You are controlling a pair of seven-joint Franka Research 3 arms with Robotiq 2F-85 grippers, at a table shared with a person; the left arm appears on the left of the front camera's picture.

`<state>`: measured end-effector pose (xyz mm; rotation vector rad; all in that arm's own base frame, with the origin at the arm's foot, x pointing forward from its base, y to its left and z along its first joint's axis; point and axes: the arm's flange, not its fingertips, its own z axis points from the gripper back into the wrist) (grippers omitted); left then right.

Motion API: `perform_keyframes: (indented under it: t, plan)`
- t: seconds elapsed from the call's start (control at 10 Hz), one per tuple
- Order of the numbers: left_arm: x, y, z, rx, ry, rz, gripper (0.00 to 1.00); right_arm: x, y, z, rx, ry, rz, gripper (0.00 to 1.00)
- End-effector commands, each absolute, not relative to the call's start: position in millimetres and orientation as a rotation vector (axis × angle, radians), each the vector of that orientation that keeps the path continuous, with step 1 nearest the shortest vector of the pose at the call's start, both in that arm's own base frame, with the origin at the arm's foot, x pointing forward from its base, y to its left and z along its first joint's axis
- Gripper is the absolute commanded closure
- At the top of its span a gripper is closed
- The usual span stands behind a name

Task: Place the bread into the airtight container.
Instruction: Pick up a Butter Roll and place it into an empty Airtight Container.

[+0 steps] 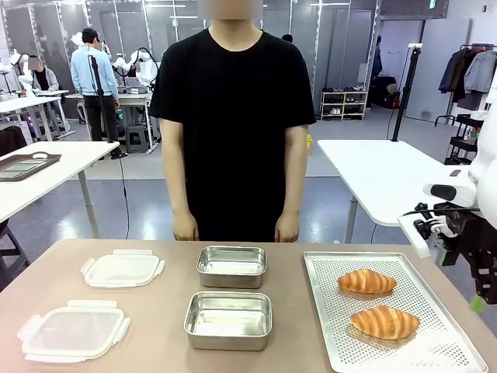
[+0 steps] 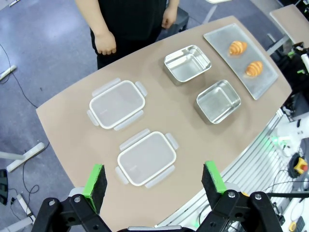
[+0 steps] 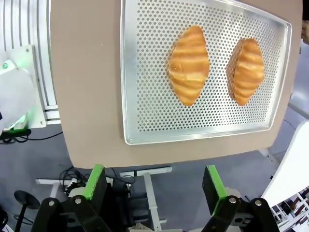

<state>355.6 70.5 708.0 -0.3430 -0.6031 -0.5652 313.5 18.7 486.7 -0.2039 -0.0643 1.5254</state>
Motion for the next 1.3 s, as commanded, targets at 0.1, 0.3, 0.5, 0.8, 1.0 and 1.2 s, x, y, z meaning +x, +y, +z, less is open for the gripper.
perform_keyframes:
  t: [0.1, 0.3, 0.5, 0.8, 1.0, 1.2]
  plan:
    - [354.2, 70.2, 708.8, -0.344, -0.603, -0.574, 0.00, 313.5, 18.7, 486.7, -0.204, -0.064, 1.525, 0.00]
    - [354.2, 70.2, 708.8, -0.344, -0.603, -0.574, 0.00, 336.8, 29.2, 448.6, -0.152, -0.026, 1.600, 0.00]
    - [354.2, 70.2, 708.8, -0.344, -0.603, -0.574, 0.00, 352.1, 28.2, 419.7, -0.113, -0.022, 1.595, 0.00]
    - [354.2, 70.2, 708.8, -0.344, -0.603, -0.574, 0.00, 369.0, 29.2, 383.2, -0.057, -0.065, 1.590, 0.00]
    - [354.2, 70.2, 708.8, -0.344, -0.603, -0.574, 0.00, 380.3, 32.0, 366.5, -0.051, -0.107, 1.576, 0.00]
    - [354.2, 70.2, 708.8, -0.344, -0.603, -0.574, 0.00, 390.6, 34.1, 357.2, -0.044, -0.105, 1.567, 0.00]
